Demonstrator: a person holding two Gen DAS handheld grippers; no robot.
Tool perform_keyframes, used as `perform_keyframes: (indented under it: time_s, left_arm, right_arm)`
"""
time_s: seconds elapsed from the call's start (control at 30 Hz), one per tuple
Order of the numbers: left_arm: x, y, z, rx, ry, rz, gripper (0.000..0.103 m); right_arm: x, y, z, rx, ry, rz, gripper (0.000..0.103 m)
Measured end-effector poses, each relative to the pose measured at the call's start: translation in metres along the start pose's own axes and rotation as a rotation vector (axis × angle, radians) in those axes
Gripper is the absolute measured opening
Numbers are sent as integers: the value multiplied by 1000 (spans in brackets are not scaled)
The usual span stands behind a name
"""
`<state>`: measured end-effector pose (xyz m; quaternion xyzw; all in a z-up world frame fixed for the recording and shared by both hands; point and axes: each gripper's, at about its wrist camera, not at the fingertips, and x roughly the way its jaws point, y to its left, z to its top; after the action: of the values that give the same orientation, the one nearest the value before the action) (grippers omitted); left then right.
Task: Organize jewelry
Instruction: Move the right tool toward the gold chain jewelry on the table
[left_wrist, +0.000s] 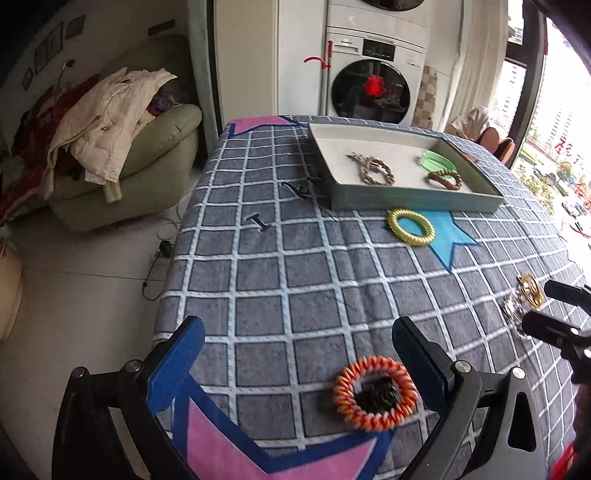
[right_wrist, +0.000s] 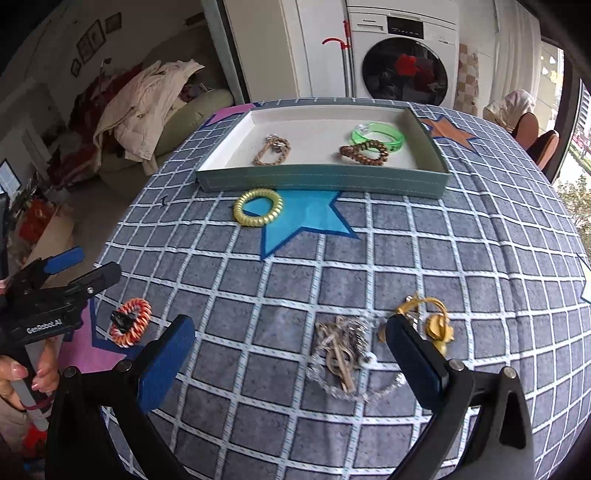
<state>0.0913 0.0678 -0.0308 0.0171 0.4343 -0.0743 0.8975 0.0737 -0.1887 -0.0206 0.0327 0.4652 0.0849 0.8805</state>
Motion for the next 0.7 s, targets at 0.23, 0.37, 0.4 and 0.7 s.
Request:
perform_keyframes:
  time_s: [0.23, 0.37, 0.4, 0.7]
  left_arm:
    - [5, -24, 5, 39, 24, -19, 103]
    - [9, -38, 20, 24, 39, -37, 103]
    - [10, -40, 22, 20, 41, -40, 103]
    - [38, -61, 50, -60, 111, -54, 103]
  right_arm:
    - [-7, -48, -11, 134, -8, -71, 102]
    - [-12, -71, -9, 208, -28, -93, 98]
    - [-12, -76, -7, 225, -32, -96, 95]
    - [-8, -102, -1, 238, -18, -116, 55]
